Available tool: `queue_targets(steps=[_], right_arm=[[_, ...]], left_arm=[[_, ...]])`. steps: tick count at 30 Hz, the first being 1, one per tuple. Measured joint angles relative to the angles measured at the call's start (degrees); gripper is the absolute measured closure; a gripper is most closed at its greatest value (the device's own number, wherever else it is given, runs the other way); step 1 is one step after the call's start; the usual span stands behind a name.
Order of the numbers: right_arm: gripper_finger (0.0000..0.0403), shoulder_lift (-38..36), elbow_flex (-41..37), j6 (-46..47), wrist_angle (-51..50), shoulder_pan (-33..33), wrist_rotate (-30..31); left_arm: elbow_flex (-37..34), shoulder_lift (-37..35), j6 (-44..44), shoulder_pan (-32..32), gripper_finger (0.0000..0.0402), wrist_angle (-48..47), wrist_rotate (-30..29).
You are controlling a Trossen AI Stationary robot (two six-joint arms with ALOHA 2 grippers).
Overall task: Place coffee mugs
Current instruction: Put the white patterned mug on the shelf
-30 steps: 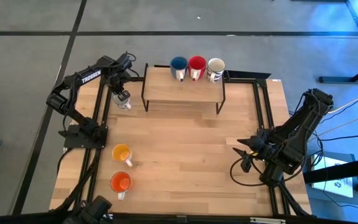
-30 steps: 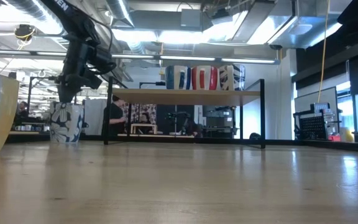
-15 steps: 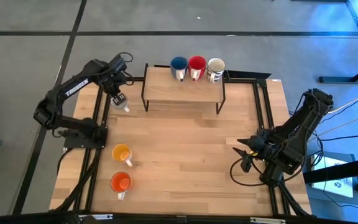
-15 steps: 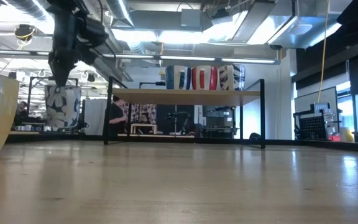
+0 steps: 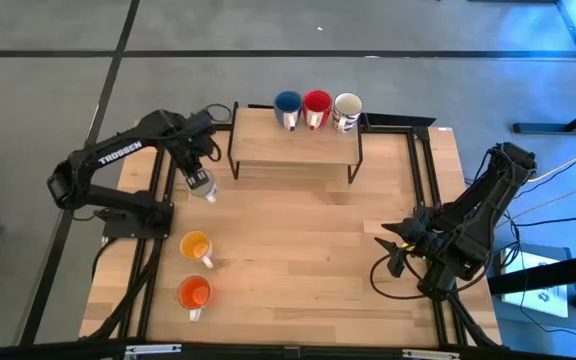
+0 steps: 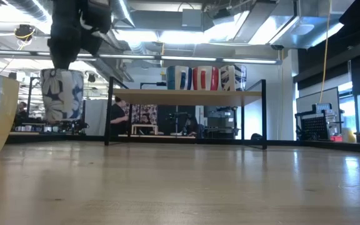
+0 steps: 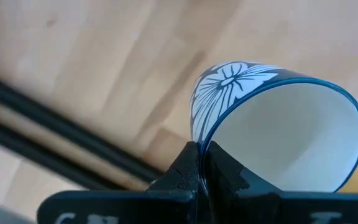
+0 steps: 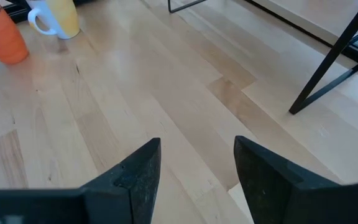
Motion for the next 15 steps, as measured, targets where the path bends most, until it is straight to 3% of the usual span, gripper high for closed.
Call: queue_targets(steps=[5, 15], right_arm=[[0.0214, 0.0, 0.0, 0.0, 0.0, 0.0, 0.0], [0.0214, 0.0, 0.0, -0.1, -0.1, 0.0, 0.0]], left_arm=[[0.0, 0.0, -6.4, -9.5, 0.0398, 1.9, 1.9], [0.1, 2.5, -24.7, -29.2, 0.0398, 14.9, 3.0]])
